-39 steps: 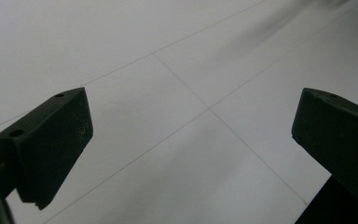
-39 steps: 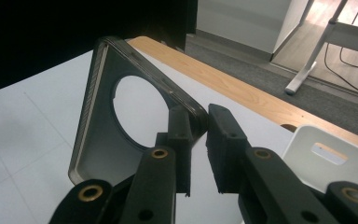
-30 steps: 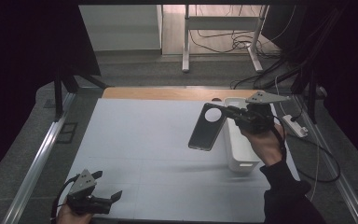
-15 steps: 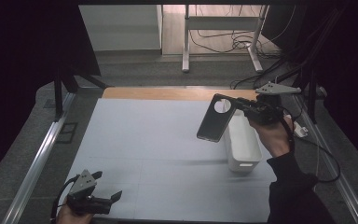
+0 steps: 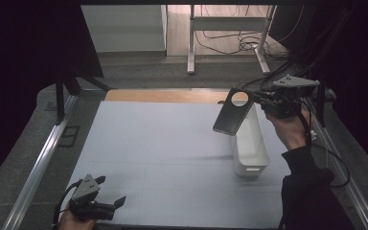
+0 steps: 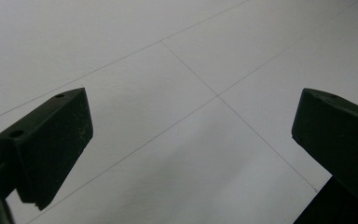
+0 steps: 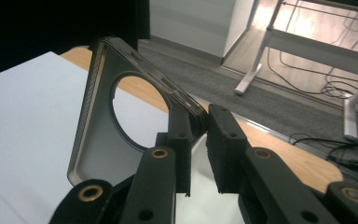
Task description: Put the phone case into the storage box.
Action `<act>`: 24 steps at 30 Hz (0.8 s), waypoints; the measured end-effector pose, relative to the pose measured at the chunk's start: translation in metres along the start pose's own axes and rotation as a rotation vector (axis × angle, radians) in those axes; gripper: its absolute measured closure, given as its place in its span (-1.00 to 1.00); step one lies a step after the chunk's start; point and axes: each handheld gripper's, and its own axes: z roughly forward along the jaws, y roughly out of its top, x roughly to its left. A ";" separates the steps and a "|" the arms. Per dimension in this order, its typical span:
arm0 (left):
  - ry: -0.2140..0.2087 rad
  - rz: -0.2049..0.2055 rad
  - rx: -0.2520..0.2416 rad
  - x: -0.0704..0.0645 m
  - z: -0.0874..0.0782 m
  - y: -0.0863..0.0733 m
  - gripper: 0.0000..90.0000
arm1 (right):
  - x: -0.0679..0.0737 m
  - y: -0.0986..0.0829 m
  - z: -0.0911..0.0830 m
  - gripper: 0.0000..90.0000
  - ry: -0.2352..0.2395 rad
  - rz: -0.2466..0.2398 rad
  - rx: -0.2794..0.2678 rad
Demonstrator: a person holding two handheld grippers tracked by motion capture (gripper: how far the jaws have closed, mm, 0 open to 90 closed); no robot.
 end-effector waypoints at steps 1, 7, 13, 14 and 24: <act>0.000 0.000 0.001 0.000 0.000 0.000 -1.00 | -0.002 0.000 0.000 0.76 -0.004 -0.006 -0.002; 0.000 0.001 0.004 0.000 0.001 0.000 -1.00 | -0.013 0.004 0.002 0.76 -0.021 -0.038 -0.001; -0.002 0.003 0.006 0.000 0.001 0.000 -1.00 | -0.022 0.007 0.005 0.76 -0.043 -0.052 0.003; -0.002 0.003 0.007 0.000 0.001 0.000 -1.00 | -0.026 0.007 0.006 0.76 -0.055 -0.053 0.007; -0.002 0.006 0.009 -0.001 0.001 0.001 -1.00 | -0.044 0.007 0.012 0.76 -0.093 -0.073 0.024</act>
